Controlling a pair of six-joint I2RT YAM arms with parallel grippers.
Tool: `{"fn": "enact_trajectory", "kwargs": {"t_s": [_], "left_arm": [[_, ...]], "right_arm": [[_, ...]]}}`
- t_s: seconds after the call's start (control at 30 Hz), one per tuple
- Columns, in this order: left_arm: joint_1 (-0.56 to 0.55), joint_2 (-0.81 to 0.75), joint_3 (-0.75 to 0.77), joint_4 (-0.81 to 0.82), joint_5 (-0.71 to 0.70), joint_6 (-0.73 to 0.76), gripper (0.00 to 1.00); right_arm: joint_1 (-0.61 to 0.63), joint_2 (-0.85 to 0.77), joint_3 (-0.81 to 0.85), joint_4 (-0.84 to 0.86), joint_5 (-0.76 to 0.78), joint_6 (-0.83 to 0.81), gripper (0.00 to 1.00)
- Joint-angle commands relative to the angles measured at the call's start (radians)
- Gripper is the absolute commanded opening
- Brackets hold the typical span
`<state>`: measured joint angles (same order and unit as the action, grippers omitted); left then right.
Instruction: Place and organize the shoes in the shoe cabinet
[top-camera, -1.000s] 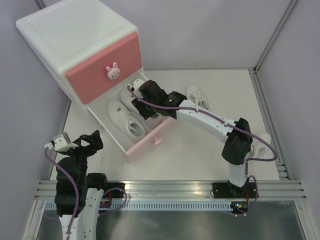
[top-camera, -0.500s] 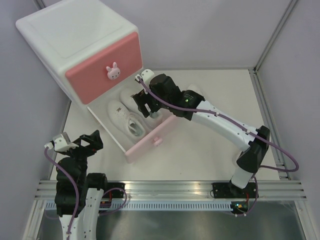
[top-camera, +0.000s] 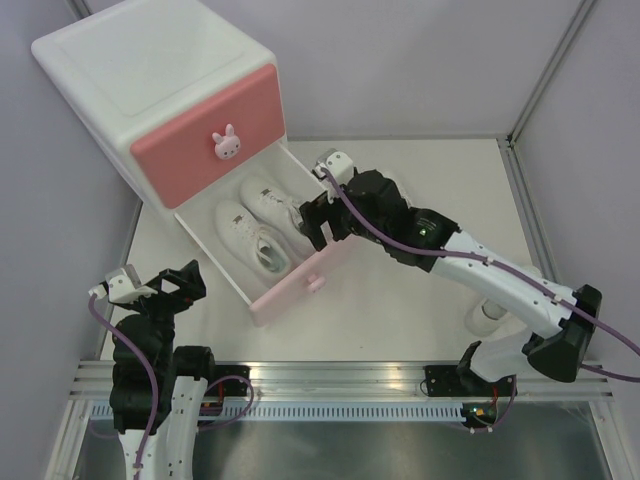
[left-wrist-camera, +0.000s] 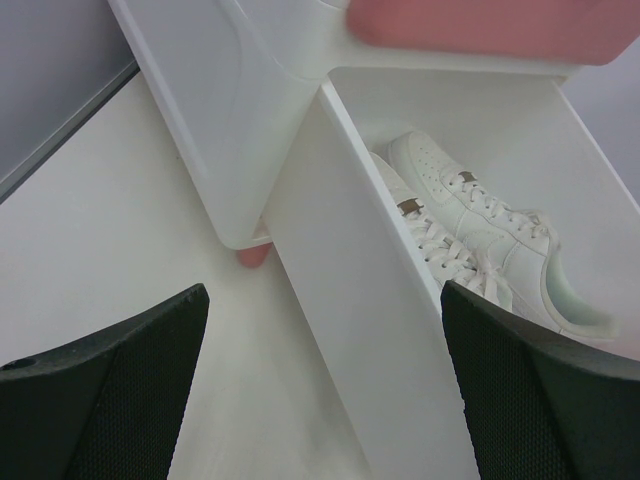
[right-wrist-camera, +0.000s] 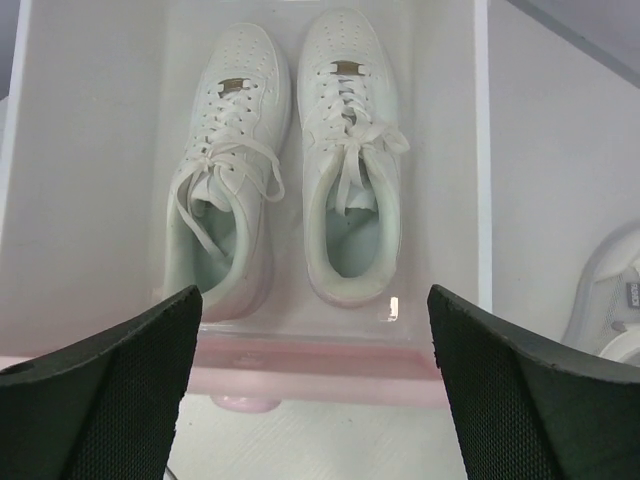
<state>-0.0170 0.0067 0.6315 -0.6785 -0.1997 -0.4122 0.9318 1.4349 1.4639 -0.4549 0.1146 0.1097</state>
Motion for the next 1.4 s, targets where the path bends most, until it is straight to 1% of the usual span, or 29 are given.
{"fn": "enact_trajectory", "kwargs": {"t_s": [0.0,0.3,0.4,0.53,0.7,0.77,0.9,1.0,1.17,1.37], "left_arm": [[0.005,-0.053,-0.003,0.036,0.013,0.038,1.00],[0.005,-0.059,-0.004,0.034,0.006,0.038,1.00],[0.011,-0.060,-0.004,0.036,-0.001,0.038,1.00],[0.014,-0.062,-0.004,0.034,-0.003,0.036,1.00],[0.014,-0.062,-0.003,0.031,-0.007,0.033,1.00],[0.014,-0.063,-0.003,0.031,-0.007,0.032,1.00],[0.015,-0.063,-0.003,0.030,-0.007,0.032,1.00],[0.015,-0.066,-0.003,0.030,-0.007,0.032,1.00],[0.015,-0.068,-0.001,0.028,-0.010,0.030,1.00],[0.014,-0.071,-0.001,0.025,-0.015,0.029,1.00]], "right_arm": [[0.001,-0.097,-0.094,0.102,0.020,0.033,0.98],[0.012,-0.283,-0.332,0.208,0.023,0.085,0.98],[0.024,-0.346,-0.454,0.261,0.042,0.107,0.98],[0.054,-0.402,-0.574,0.323,0.054,0.137,0.98],[0.101,-0.484,-0.753,0.446,0.100,0.177,0.98],[0.120,-0.496,-0.799,0.507,0.106,0.183,0.98],[0.156,-0.485,-0.895,0.577,0.141,0.217,0.98],[0.183,-0.446,-0.924,0.653,0.166,0.231,0.98],[0.228,-0.352,-0.922,0.766,0.201,0.249,0.98],[0.242,-0.245,-0.890,0.835,0.238,0.277,0.98]]}}
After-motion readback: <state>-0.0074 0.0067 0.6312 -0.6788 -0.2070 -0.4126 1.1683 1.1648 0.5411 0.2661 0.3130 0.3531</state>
